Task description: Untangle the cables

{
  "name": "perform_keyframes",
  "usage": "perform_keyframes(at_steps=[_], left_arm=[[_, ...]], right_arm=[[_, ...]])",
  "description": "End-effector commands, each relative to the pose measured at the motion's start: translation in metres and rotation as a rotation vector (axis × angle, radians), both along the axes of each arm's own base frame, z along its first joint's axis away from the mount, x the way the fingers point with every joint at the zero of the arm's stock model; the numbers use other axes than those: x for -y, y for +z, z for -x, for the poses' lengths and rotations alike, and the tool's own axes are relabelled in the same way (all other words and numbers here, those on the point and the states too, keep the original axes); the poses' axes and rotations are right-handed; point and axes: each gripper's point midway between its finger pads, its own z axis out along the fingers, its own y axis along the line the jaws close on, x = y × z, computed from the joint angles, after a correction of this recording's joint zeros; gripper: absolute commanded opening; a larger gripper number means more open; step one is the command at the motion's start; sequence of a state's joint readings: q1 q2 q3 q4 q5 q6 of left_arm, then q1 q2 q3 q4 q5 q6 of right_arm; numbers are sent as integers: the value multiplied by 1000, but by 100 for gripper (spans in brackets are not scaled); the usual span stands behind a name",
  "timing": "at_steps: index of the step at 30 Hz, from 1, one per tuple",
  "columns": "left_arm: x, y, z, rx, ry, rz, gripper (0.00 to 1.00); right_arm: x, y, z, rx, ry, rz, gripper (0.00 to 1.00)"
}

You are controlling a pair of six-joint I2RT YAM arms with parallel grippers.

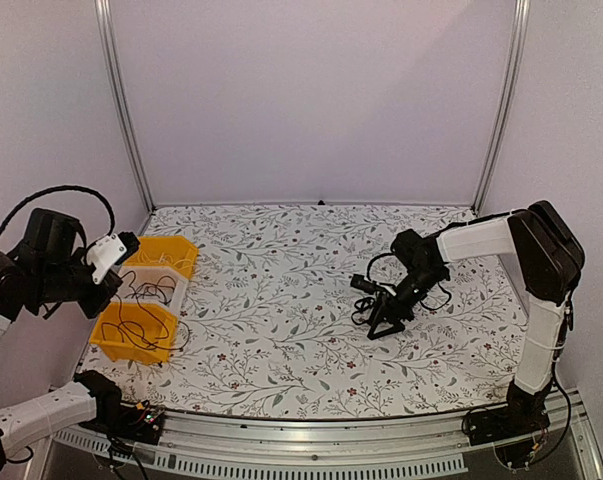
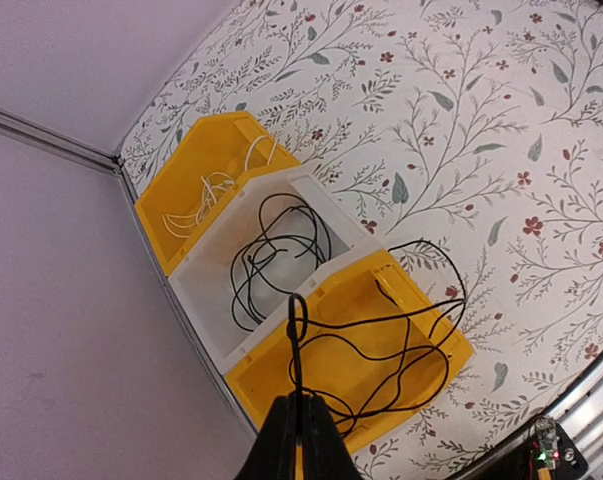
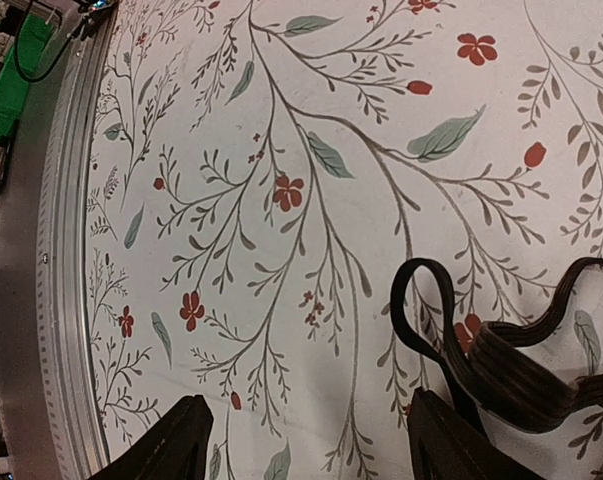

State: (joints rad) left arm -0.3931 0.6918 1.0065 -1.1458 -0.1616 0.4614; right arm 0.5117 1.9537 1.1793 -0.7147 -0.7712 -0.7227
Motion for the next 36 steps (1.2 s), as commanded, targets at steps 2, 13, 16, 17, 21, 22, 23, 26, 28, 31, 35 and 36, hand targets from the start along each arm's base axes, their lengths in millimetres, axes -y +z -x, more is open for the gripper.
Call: perform_keyframes(at_steps=[2,13,16,17,21,22,23,26,28,31,35,36], left_arm=[[-13,36,-1,124,37,-30,0],[-48,23,3,78,113,-254,0],[-54,29,4,84,128,-289,0],[-53,38,3,105,128,-275,0],[-16,89,6,210,-5,-61,0],[-5,106,6,255,-43,11,0],[7,121,9,292,-92,79,0],[28,157,18,409,-196,217,0],[36,172,22,461,-238,270,0],[36,179,21,493,-237,279,0],[32,164,16,458,-216,237,0],[28,160,14,449,-193,214,0]], right_arm=[[-3,-7,2,-9,20,15,71],[-5,-9,3,-4,28,23,71],[-5,-9,4,-5,30,23,71],[-5,-9,4,-6,30,23,71],[-5,-12,5,-12,34,29,71],[-5,-13,5,-12,35,34,71],[-5,-13,5,-12,38,35,71],[-5,-15,5,-12,39,41,72],[-5,-15,5,-11,40,44,72],[-5,-16,6,-10,40,46,72],[-4,-18,6,-12,40,53,72],[-4,-18,6,-13,41,54,72]])
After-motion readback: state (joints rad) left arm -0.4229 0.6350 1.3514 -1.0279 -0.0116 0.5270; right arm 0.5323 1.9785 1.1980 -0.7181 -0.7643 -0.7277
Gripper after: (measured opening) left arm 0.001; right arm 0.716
